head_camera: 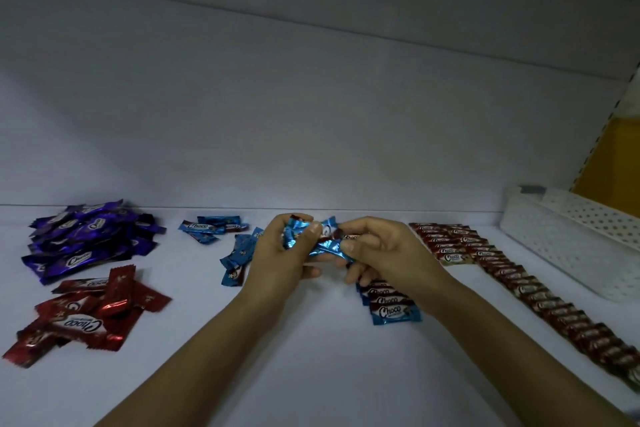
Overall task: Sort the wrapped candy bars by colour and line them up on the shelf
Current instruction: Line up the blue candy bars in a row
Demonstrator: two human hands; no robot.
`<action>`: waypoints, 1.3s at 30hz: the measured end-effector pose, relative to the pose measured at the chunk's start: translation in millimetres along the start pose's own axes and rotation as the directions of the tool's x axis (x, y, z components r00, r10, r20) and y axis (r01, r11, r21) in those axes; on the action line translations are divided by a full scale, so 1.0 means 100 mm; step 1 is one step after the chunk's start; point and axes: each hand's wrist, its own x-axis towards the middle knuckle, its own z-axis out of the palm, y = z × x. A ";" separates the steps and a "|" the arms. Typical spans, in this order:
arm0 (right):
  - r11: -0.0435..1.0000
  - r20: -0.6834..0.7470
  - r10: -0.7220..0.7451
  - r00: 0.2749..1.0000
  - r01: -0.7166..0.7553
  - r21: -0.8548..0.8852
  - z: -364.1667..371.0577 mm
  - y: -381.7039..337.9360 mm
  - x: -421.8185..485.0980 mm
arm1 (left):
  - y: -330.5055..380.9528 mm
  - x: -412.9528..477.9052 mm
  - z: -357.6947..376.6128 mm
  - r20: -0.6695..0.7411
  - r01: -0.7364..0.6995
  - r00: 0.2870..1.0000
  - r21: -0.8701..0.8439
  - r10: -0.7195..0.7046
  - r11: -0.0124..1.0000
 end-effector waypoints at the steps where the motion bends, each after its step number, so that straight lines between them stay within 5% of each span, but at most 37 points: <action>1: 1.000 -0.001 0.007 1.000 -0.007 -0.009 -0.03 0.00 -0.03 | 0.00 0.01 -0.01 -0.028 0.024 0.999 -0.037 -0.025 0.999; 7: 0.994 -0.057 0.068 0.996 -0.072 -0.080 -0.18 0.10 -0.23 | -0.07 0.03 0.01 -0.081 0.021 0.996 -0.048 -0.025 0.999; 10: 0.988 -0.123 -0.080 0.989 0.062 -0.143 -0.21 0.16 -0.41 | -0.06 0.04 -0.01 -0.101 0.001 0.995 -0.018 -0.003 1.000; 13: 0.855 -0.047 -0.326 0.944 0.274 -0.440 -0.18 0.31 -0.72 | -0.05 0.02 -0.02 -0.094 -0.069 0.993 0.078 0.076 0.995; 16: 0.688 0.097 -0.318 0.943 0.300 -0.661 -0.15 0.44 -0.96 | -0.06 -0.01 -0.01 -0.054 -0.121 0.990 0.196 0.134 0.973; 22: 0.667 0.100 -0.246 0.964 0.243 -0.705 -0.02 0.37 -1.05 | -0.13 -0.04 0.03 0.075 -0.210 0.978 0.394 0.196 0.895; 25: 0.564 0.185 -0.245 0.952 0.295 -0.771 0.11 0.34 -1.07 | -0.13 -0.05 0.02 0.082 -0.219 0.976 0.406 0.203 0.887; 32: 0.732 0.069 -0.229 0.971 0.218 -0.646 -0.10 0.37 -1.04 | -0.12 -0.03 0.03 0.108 -0.205 0.978 0.415 0.176 0.887; 39: 0.684 0.079 -0.087 0.993 0.117 -0.720 -0.28 0.41 -0.90 | -0.14 -0.10 0.09 0.238 -0.273 0.954 0.428 0.184 0.862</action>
